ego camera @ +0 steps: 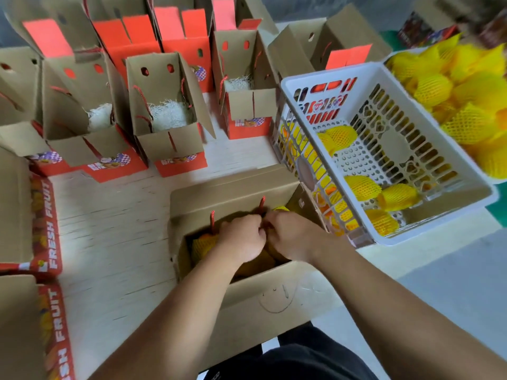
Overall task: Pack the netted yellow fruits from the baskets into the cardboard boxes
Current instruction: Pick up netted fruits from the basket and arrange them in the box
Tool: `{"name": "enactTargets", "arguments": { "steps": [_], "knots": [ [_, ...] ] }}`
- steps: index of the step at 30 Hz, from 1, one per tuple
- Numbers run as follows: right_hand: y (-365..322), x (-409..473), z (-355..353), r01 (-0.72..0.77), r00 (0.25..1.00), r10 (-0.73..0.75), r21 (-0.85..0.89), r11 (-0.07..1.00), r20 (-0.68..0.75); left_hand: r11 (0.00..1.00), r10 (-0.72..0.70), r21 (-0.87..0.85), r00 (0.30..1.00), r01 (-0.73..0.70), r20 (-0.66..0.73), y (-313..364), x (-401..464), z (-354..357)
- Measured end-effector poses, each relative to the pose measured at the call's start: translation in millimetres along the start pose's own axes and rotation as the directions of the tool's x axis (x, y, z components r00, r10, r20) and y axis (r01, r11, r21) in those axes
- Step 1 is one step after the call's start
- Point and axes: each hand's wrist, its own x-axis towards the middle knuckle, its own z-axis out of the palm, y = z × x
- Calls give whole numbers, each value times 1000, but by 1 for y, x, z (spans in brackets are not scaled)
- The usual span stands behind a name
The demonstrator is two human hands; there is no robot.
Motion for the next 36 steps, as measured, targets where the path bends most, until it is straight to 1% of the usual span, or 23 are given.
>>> {"name": "enactTargets", "arguments": {
  "steps": [2,3,5,7,9,11,12,14,15,16,18,20,21,23,25,26,28,29,31,32,33,35,36],
  "knots": [
    [6,-27,0,83,939,8,249,965,-345,939,0,-339,988,-52,-153,24,-8,2],
    [10,-40,-1,123,887,39,317,940,-460,878,9,-467,979,-105,-202,40,-11,4],
    [23,-59,-11,186,808,75,374,909,-584,790,74,-571,959,-224,-274,73,-14,7],
    [40,-69,-27,224,757,80,373,900,-649,756,120,-576,931,-311,-345,105,-12,10],
    [61,-72,-43,221,739,115,401,889,-664,760,158,-523,890,-386,-428,131,-4,11],
    [83,-71,-56,214,749,121,411,886,-651,801,211,-427,865,-420,-455,152,12,10],
    [96,-70,-61,210,759,111,402,891,-642,848,250,-325,856,-419,-453,160,23,8],
    [130,-63,-76,169,794,96,370,914,-600,927,345,17,834,-374,-431,177,47,5],
    [151,-56,-86,121,827,97,343,932,-554,925,379,184,836,-333,-396,184,59,5],
    [173,-47,-97,49,870,109,305,951,-481,898,403,329,847,-292,-347,190,71,5],
    [214,-22,-118,-147,958,175,134,980,-225,826,388,519,890,-221,-238,204,93,2],
    [245,10,-130,-269,962,274,-133,954,19,789,277,599,950,-140,-142,217,113,-3],
    [255,25,-133,-257,953,288,-250,934,95,782,218,615,969,-100,-119,222,120,-5],
    [271,52,-132,-120,955,220,-419,900,199,773,138,634,972,15,-192,227,132,-1],
    [285,72,-124,5,959,131,-476,880,252,840,25,525,958,135,-286,230,138,4],
    [293,80,-121,16,961,109,-445,896,254,878,-42,446,957,173,-288,232,139,5],
    [304,89,-120,-13,967,89,-301,953,238,817,-14,554,967,158,-256,232,140,5],
    [307,93,-126,-43,972,88,-205,978,216,786,13,601,968,145,-250,233,140,2],
    [309,96,-146,-120,986,107,103,987,127,797,19,589,971,129,-239,233,143,-2],
    [305,95,-159,-140,988,114,306,942,101,814,12,568,974,122,-227,231,147,-2],
    [300,90,-170,-134,989,86,516,846,117,824,-1,556,980,112,-197,231,148,0],
    [288,82,-180,-130,972,-102,845,519,213,871,19,483,977,89,-214,229,148,2],
    [283,80,-178,-147,948,-207,907,396,244,890,38,449,967,82,-252,227,147,3]
  ]
}}
